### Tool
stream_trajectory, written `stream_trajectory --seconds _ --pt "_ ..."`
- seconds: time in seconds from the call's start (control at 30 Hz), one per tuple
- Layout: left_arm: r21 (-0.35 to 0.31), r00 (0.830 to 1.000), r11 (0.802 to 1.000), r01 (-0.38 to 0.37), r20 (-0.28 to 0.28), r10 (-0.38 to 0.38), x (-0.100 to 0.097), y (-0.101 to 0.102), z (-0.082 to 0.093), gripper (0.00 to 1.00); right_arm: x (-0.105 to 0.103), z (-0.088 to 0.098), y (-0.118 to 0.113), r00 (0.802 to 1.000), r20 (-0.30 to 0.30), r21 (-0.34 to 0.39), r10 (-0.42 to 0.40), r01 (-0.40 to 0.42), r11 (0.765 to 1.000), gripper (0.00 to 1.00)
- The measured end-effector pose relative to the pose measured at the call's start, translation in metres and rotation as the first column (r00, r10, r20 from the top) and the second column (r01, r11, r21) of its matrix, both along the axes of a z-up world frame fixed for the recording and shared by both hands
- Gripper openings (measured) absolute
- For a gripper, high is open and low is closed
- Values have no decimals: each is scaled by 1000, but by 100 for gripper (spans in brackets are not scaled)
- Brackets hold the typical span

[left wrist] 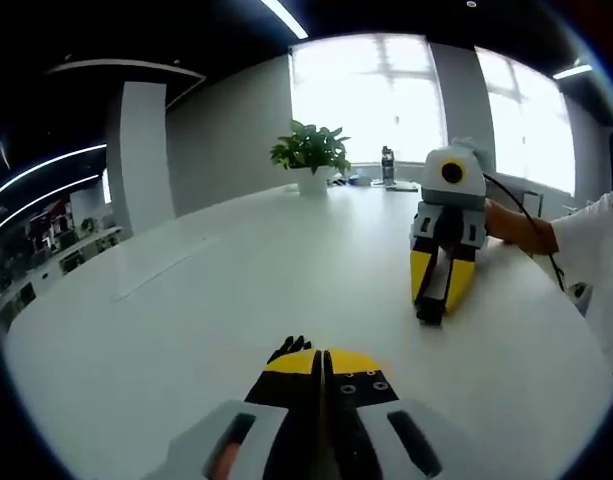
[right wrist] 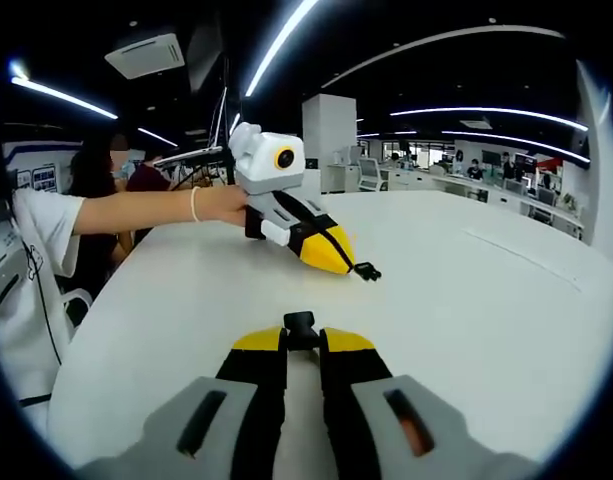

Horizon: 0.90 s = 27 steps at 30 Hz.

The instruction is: Snap the two parts of the plastic buckle together until the buckle closes and remains connected.

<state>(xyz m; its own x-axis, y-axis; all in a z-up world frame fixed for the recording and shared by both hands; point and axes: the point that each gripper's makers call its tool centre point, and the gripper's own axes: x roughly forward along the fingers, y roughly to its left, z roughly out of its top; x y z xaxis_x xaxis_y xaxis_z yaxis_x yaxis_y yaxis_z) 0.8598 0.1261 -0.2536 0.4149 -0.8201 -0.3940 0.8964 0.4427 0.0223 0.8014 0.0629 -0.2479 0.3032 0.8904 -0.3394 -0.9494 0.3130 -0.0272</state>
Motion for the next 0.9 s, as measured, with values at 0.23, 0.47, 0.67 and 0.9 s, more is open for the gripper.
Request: stream_trajectory --seconds 0.23,0.47,0.67,0.9 --pt "46 999 998 -44 16 43 8 10 -2 20 2 0 0 1000 1 -1 -4 4 1000 13" --pt "38 998 997 -66 0 66 13 15 -3 27 1 -1 0 1000 1 -1 -3 3 1000 13" --pt "38 996 996 -82 -15 83 19 18 -5 32 1 -1 0 1000 2 -4 -2 2 1000 13" --pt "26 996 996 -85 -25 86 27 18 -4 35 0 -1 0 1000 5 -6 -2 2 1000 13"
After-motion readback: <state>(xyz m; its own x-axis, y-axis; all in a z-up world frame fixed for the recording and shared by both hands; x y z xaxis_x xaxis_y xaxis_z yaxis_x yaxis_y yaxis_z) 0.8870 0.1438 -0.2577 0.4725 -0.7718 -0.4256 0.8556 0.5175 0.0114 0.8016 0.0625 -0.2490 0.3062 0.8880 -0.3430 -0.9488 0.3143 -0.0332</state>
